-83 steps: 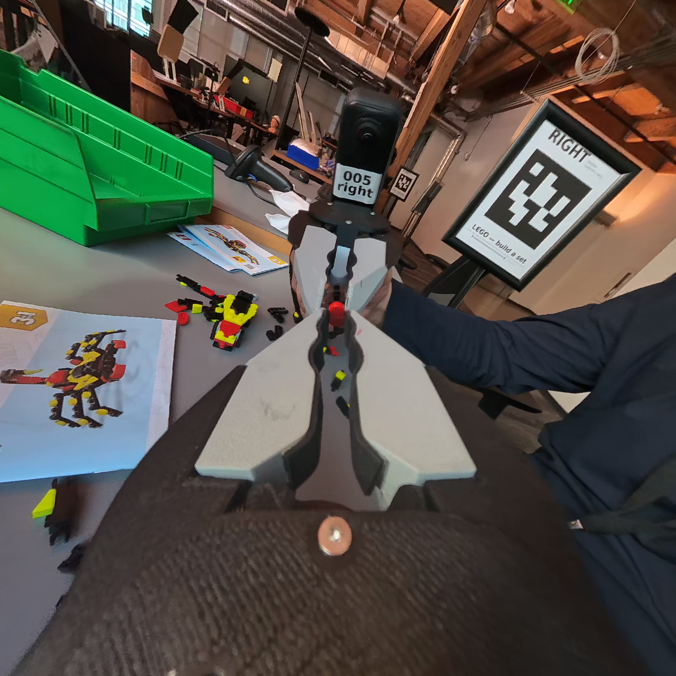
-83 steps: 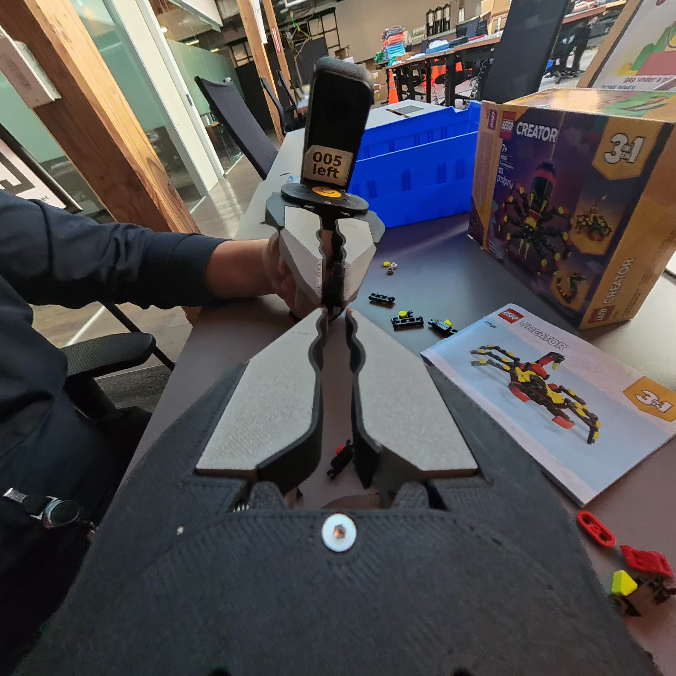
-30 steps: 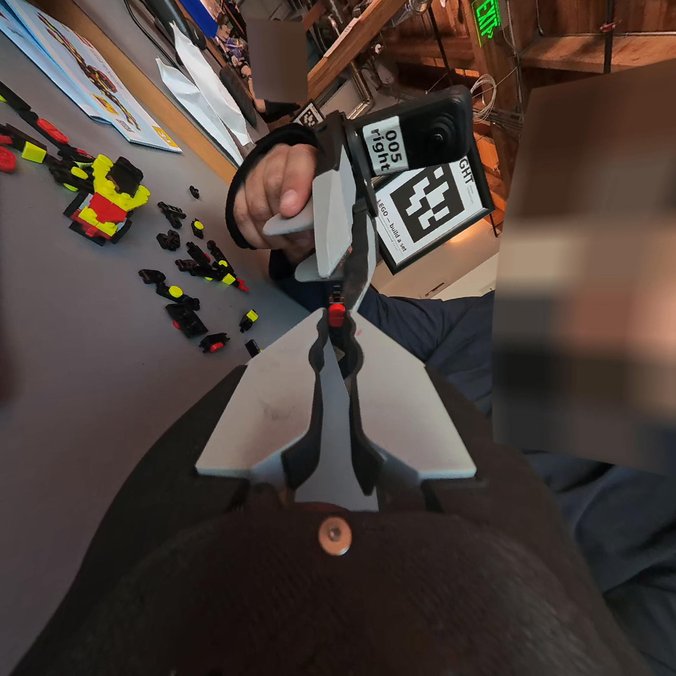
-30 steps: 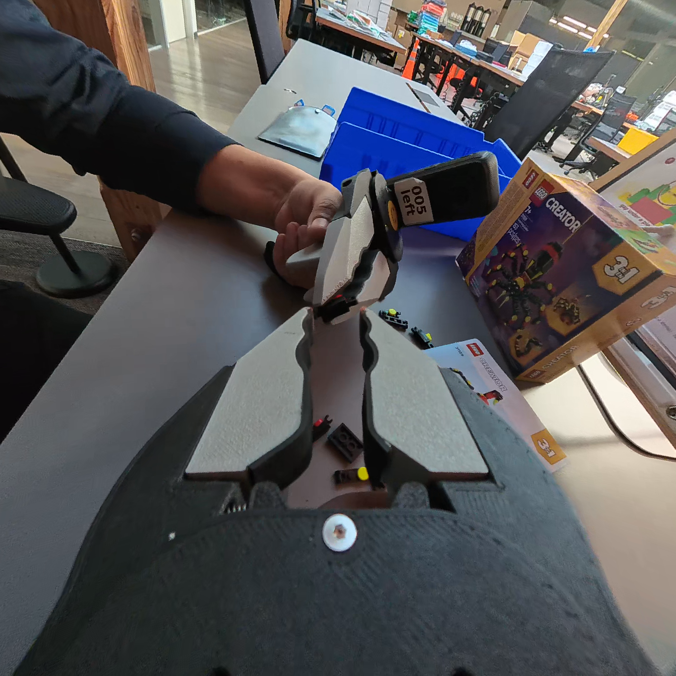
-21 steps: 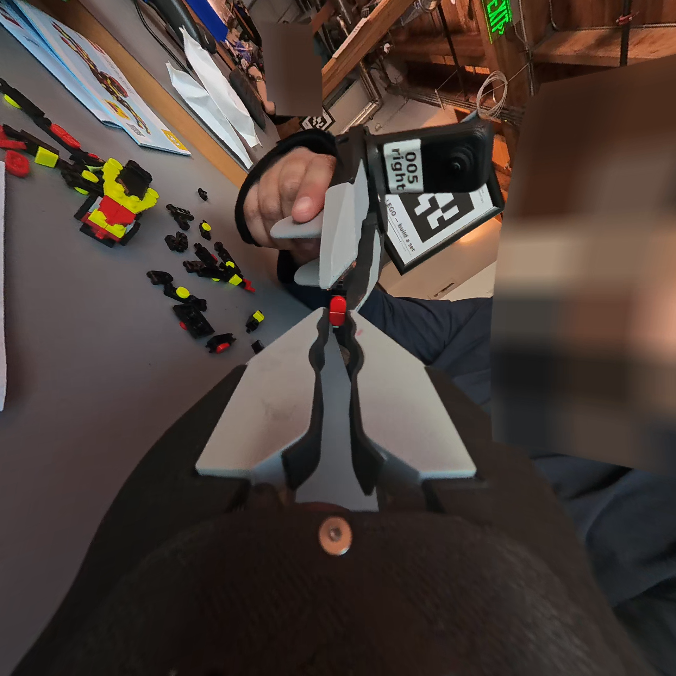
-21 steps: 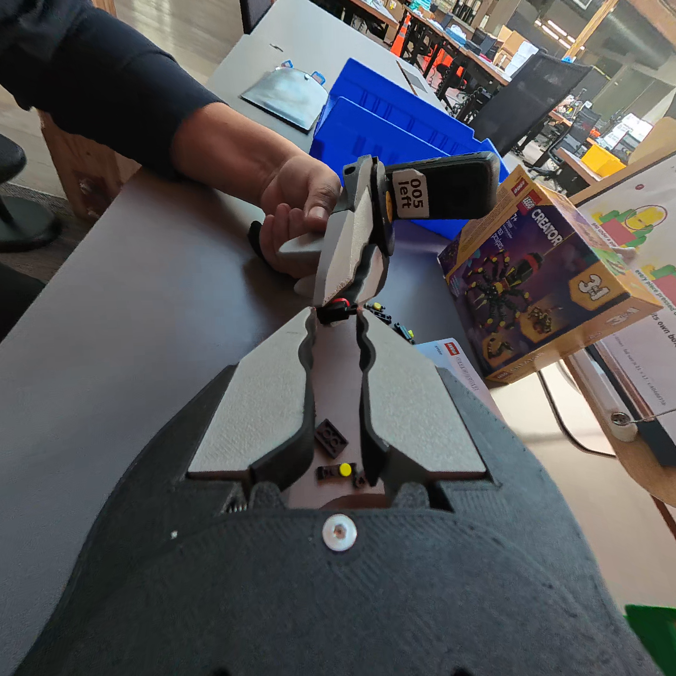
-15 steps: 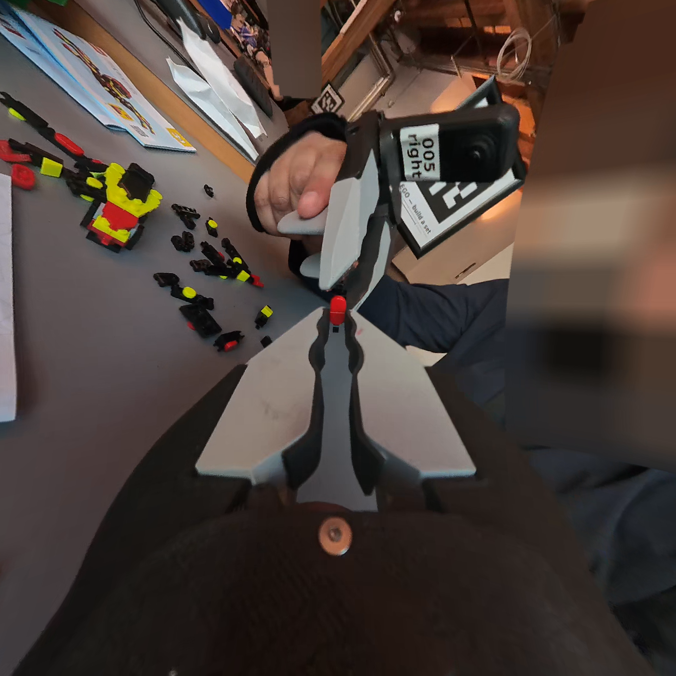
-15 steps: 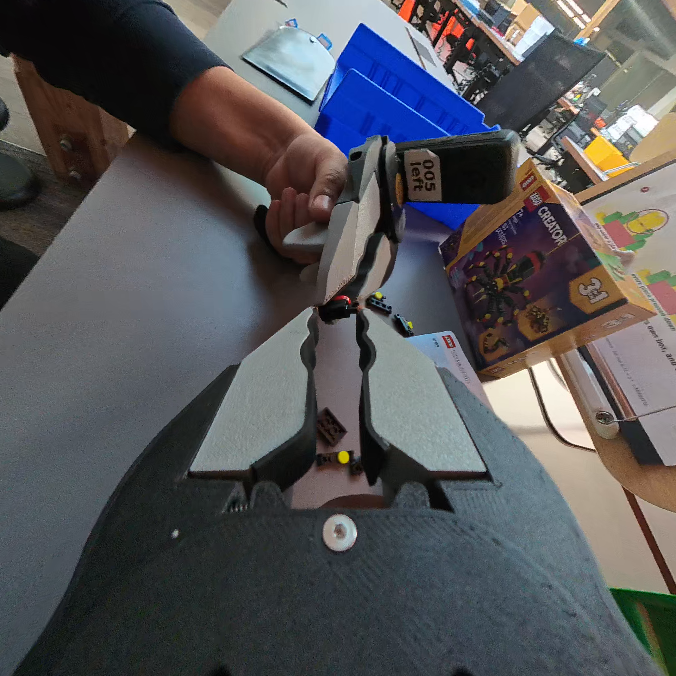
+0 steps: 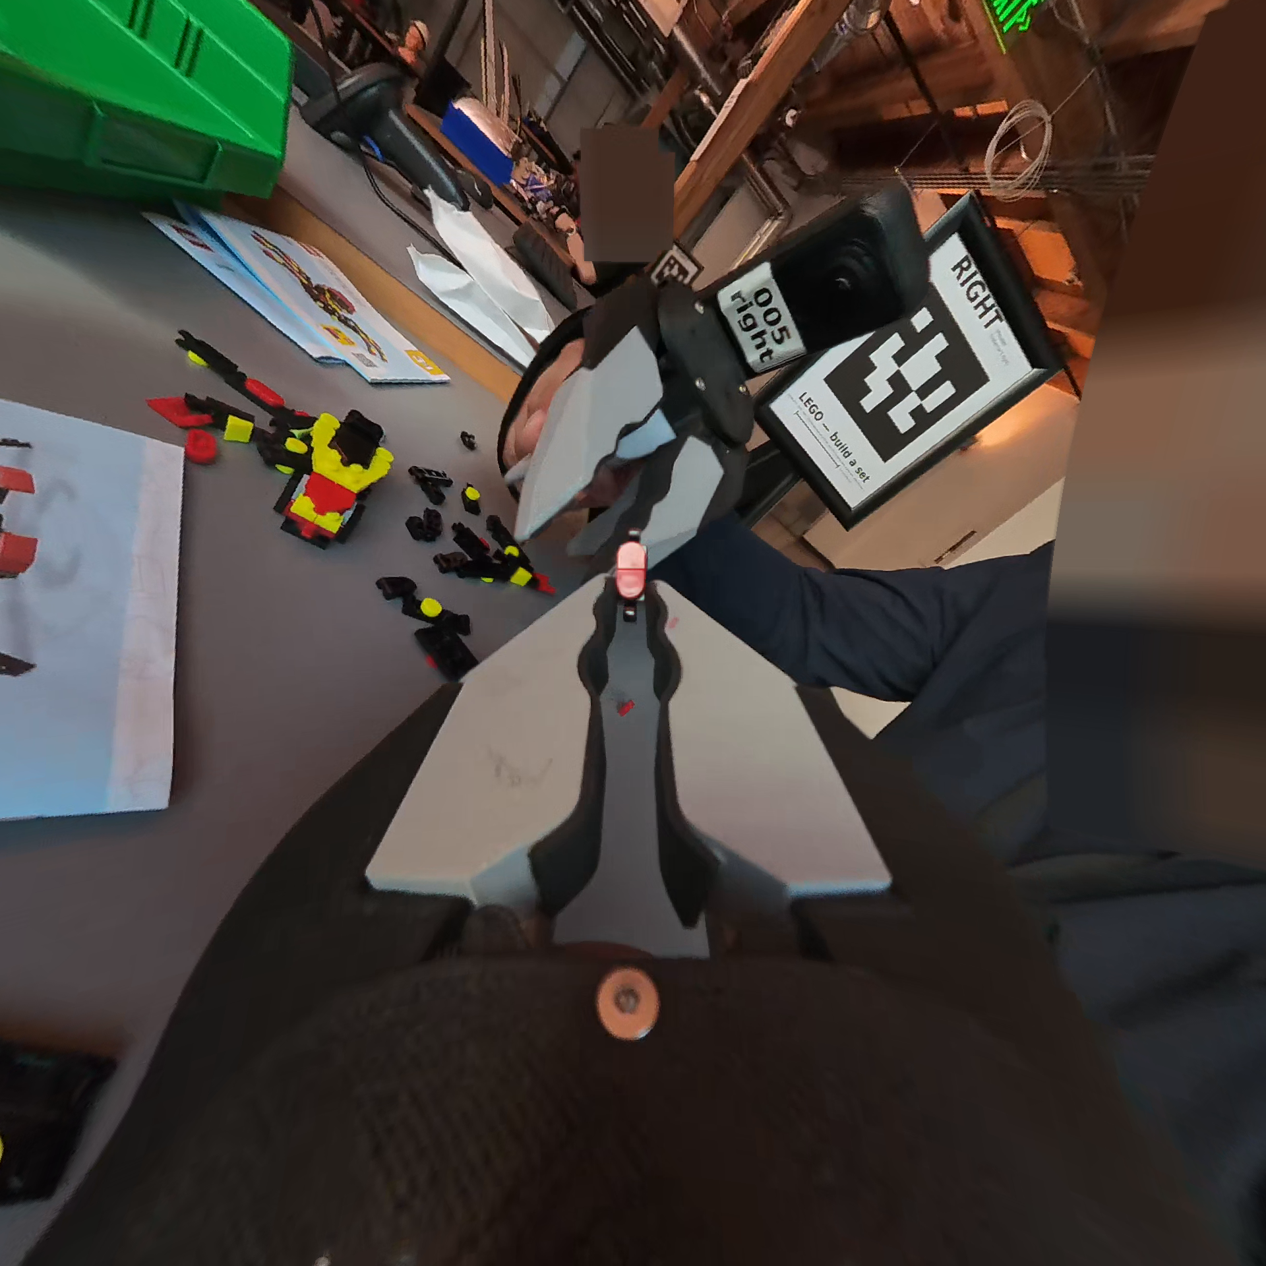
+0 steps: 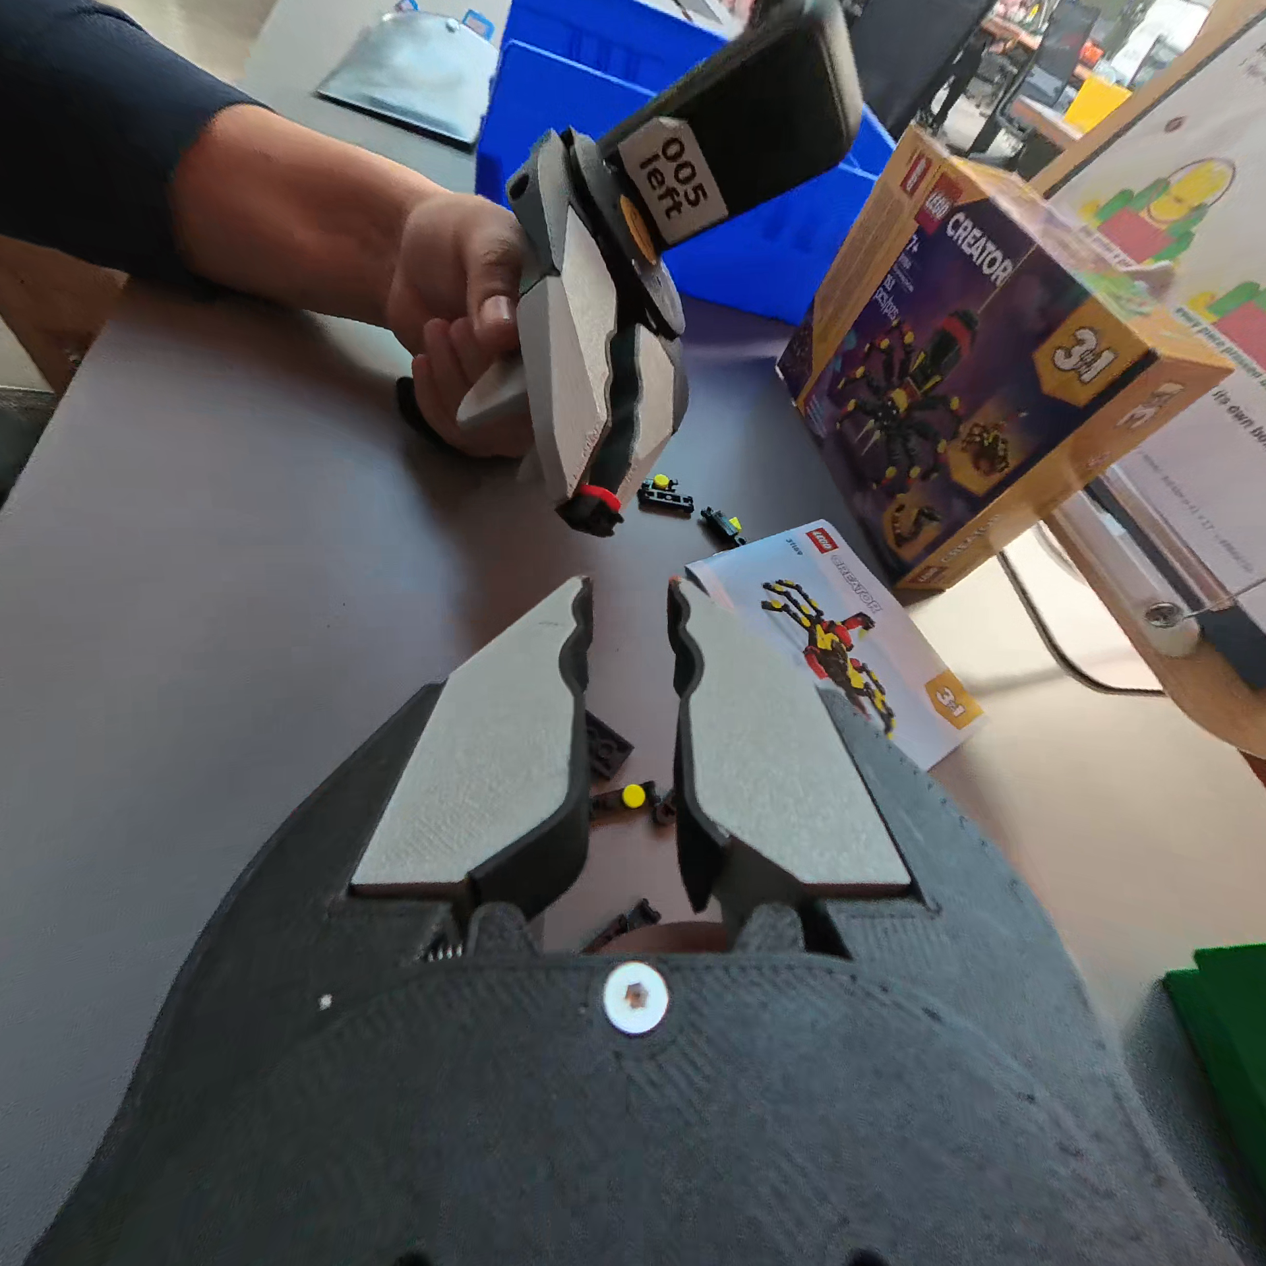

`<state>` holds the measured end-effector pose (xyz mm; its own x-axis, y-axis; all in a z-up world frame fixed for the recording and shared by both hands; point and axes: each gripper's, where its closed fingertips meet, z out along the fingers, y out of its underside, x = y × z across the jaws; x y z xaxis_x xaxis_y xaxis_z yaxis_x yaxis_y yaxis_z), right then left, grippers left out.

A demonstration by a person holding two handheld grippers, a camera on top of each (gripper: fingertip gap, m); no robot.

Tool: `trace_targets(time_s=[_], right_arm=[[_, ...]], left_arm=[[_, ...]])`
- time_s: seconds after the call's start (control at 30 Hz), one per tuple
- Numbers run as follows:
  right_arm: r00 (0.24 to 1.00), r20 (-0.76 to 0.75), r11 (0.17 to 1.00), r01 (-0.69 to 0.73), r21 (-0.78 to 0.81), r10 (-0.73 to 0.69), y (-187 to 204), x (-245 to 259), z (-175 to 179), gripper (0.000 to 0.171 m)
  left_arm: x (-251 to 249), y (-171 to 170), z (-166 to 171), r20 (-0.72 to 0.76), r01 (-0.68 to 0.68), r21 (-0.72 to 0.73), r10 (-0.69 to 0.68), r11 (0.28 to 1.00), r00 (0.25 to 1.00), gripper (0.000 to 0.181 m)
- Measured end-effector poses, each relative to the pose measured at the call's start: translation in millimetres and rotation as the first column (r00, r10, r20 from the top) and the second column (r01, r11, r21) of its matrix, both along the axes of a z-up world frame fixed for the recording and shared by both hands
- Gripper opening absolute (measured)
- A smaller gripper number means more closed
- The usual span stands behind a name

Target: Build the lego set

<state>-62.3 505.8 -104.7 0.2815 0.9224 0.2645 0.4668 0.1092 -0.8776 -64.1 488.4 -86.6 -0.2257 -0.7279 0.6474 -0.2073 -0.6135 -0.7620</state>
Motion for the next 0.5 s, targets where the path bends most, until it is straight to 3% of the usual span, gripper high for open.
trace_targets(time_s=[0.1,0.3,0.5], right_arm=[[0.999,-0.004,0.999,0.049,-0.024,-0.049,10.7,0.3,-6.6,0.020],[0.950,-0.092,0.949,0.307,0.077,-0.299,55.8,22.6,0.1,0.014],[0.939,-0.064,0.925,0.345,0.160,-0.339,62.3,26.4,-3.2,0.013]], left_arm=[[1.2,4.9,4.5,0.035,-0.033,0.005,0.033,0.999,0.999,0.005],[-4.1,19.9,15.0,0.114,-0.101,-0.021,0.102,0.995,0.988,0.005],[-4.3,36.8,12.7,0.089,-0.260,0.155,0.248,0.953,0.965,0.005]])
